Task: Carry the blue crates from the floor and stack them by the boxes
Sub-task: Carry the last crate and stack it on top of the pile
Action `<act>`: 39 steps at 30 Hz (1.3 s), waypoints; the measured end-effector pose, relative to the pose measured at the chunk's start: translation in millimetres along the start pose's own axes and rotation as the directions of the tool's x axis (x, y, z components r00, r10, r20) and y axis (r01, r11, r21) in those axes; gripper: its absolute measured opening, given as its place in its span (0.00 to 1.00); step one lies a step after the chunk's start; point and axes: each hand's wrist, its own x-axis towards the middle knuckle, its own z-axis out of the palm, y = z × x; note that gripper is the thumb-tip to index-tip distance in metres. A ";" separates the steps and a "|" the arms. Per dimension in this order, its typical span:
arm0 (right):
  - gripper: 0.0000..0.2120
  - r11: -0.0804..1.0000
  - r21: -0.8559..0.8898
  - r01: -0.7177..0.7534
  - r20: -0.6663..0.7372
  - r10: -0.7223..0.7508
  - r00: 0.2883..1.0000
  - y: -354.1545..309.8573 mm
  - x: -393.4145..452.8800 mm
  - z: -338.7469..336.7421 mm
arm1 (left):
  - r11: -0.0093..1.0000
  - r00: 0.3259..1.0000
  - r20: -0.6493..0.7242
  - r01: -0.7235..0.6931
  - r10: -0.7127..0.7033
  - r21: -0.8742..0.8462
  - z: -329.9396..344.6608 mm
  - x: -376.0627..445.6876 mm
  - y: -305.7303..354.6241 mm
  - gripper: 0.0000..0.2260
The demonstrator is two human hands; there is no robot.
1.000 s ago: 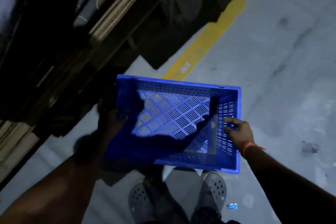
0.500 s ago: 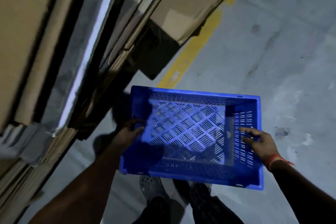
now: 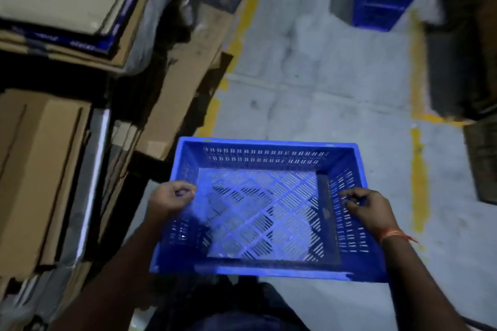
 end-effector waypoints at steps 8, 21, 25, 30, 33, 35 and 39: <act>0.08 0.999 -0.025 -0.024 -0.207 0.018 0.978 -15.8 34.3 -112.5 | 0.977 0.983 0.031 -0.184 0.181 0.105 6.5 102.5 132.8 0.03; 0.09 0.990 -0.074 -0.120 -0.342 0.088 0.936 -89.4 210.8 -262.8 | 0.912 0.922 0.101 -0.385 0.373 0.144 23.4 311.9 370.6 0.05; 0.08 0.994 -0.035 -0.107 -0.358 0.088 0.930 -106.7 276.4 -303.8 | 0.881 0.903 0.104 -0.429 0.416 0.200 25.3 380.1 442.1 0.04; 0.08 0.997 -0.007 -0.072 -0.354 0.065 0.933 -127.6 397.9 -345.0 | 0.879 0.899 0.090 -0.439 0.430 0.186 35.1 490.5 517.2 0.04; 0.08 0.999 0.012 -0.053 -0.341 0.054 0.939 -145.1 474.8 -375.3 | 0.892 0.908 0.083 -0.419 0.411 0.169 41.5 554.1 565.3 0.05; 0.07 0.998 0.037 -0.051 -0.328 0.060 0.943 -159.9 519.9 -396.4 | 0.890 0.910 0.076 -0.414 0.408 0.189 41.2 591.0 598.8 0.04; 0.07 0.999 0.040 -0.011 -0.308 0.023 0.951 -195.9 613.8 -440.7 | 0.898 0.907 0.063 -0.420 0.415 0.132 33.0 661.0 655.8 0.03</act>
